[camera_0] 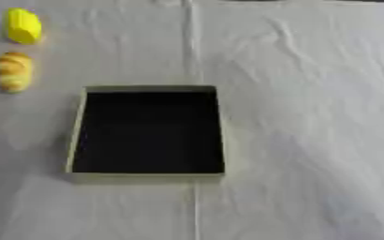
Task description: Pick up objects on the table and place them in the box.
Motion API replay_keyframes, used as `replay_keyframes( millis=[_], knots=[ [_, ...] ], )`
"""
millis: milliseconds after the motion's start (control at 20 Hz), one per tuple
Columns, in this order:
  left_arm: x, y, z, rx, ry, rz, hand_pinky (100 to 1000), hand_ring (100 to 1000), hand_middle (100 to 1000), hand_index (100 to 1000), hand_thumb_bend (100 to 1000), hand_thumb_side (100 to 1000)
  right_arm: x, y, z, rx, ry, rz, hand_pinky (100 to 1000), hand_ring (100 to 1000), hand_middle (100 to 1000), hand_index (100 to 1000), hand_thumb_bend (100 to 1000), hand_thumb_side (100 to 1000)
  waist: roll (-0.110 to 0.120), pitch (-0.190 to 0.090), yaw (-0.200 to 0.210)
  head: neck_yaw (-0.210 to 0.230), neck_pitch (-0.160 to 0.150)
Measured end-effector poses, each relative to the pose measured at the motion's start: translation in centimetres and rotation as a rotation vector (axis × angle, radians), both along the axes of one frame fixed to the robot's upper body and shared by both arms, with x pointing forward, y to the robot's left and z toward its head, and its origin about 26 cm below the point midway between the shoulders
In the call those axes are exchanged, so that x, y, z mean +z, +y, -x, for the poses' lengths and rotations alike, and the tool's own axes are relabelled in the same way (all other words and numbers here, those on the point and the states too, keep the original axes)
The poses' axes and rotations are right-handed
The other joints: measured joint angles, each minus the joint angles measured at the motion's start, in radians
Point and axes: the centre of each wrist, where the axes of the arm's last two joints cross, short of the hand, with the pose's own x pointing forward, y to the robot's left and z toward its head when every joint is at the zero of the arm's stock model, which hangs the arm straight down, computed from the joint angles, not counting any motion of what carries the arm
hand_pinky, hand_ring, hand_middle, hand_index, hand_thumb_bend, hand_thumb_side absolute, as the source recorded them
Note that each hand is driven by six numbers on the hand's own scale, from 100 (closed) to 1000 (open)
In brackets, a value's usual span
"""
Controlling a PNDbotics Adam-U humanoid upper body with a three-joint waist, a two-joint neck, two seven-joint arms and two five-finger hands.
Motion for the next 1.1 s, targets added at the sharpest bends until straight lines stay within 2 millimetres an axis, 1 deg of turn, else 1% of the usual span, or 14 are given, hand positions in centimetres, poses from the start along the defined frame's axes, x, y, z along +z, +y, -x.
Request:
replay_keyframes(
  millis=[350,500,600,700,750,800,900,950,1100],
  knots=[
    [0.0,0.1,0.0,0.005,0.010,-0.008,875,842,793,907,657,585,0.0,0.0,0.0,0.000,0.000,0.000,837,792,744,843,100,656,0.008,-0.006,0.000,0.017,0.001],
    [0.3,0.9,0.2,0.053,0.040,-0.067,870,840,793,914,668,597,0.0,0.0,0.0,0.000,0.001,0.001,837,792,743,843,100,657,0.017,-0.006,0.004,0.020,0.003],
    [0.7,2.1,0.6,0.125,0.102,-0.137,869,840,792,915,671,595,-0.1,0.0,0.0,-0.001,0.003,0.001,837,792,743,843,100,658,0.024,-0.006,0.007,0.021,0.009],
    [1.2,3.4,1.0,0.216,0.203,-0.211,866,837,780,916,683,581,-0.2,-0.1,0.0,-0.004,0.008,0.002,837,792,743,843,100,661,0.030,-0.006,0.008,0.021,0.010],
    [1.5,4.1,1.3,0.267,0.269,-0.246,863,839,779,919,690,549,-0.2,-0.2,0.1,-0.006,0.008,0.004,837,793,743,843,100,662,0.034,-0.006,0.010,0.021,0.010],
    [1.9,4.6,1.5,0.317,0.342,-0.281,863,840,780,919,690,546,-0.2,-0.2,0.1,-0.007,0.008,0.007,837,793,743,843,100,662,0.037,-0.006,0.012,0.021,0.010],
    [2.7,5.7,1.7,0.413,0.502,-0.355,859,852,784,907,662,504,-0.1,-0.2,0.1,-0.009,0.008,0.010,837,792,743,843,100,662,0.042,-0.006,0.013,0.021,0.011],
    [3.2,6.3,1.6,0.458,0.587,-0.394,857,859,790,903,645,473,-0.2,-0.3,0.1,-0.011,0.009,0.011,838,792,743,843,100,663,0.044,-0.006,0.013,0.021,0.011],
    [4.8,8.5,0.5,0.573,0.836,-0.503,861,876,804,905,605,428,-0.3,-0.4,0.1,-0.015,0.015,0.017,838,793,743,843,100,665,0.047,-0.006,0.013,0.024,0.018]
  ],
)
